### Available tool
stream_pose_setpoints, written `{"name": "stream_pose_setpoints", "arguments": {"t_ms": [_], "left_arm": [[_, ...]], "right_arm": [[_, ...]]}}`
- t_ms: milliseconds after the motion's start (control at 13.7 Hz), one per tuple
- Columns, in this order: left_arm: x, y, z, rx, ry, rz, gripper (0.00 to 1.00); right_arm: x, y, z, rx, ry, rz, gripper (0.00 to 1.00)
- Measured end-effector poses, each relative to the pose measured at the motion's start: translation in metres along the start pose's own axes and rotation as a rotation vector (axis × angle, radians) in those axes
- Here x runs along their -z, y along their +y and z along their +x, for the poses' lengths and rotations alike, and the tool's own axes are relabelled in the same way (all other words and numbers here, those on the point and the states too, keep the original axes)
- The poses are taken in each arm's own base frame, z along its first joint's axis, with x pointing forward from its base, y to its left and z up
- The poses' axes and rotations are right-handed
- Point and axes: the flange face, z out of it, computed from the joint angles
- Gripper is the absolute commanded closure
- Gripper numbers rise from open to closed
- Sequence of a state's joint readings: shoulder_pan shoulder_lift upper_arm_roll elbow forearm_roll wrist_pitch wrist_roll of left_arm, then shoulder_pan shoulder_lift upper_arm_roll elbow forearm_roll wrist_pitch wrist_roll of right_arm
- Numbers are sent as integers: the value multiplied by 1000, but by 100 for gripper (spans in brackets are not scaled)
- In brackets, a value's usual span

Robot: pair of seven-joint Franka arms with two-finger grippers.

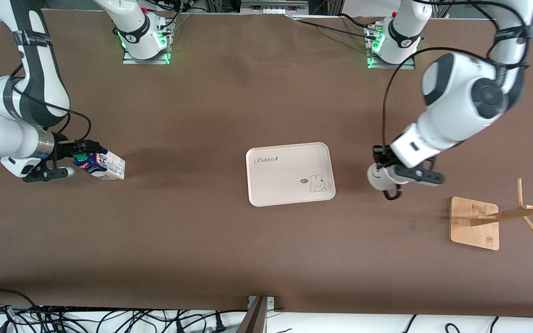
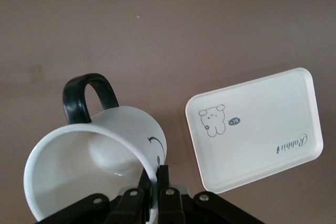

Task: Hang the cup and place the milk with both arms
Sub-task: 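Set the carton down with the right gripper while the left gripper carries the mug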

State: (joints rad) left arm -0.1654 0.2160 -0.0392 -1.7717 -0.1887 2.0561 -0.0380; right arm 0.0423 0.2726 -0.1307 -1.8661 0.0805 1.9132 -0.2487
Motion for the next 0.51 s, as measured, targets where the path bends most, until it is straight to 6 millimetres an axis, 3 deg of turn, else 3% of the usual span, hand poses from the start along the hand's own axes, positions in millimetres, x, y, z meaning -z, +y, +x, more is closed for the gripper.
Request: {"name": "stream_pose_setpoints", "arguments": {"t_ms": [219, 512], "left_arm": [[49, -34, 11, 52, -2, 9, 100], [86, -82, 13, 83, -14, 29, 100]], "right_arm": [[48, -1, -1, 3, 18, 1, 0], [111, 3, -4, 20, 61, -84, 0]]}}
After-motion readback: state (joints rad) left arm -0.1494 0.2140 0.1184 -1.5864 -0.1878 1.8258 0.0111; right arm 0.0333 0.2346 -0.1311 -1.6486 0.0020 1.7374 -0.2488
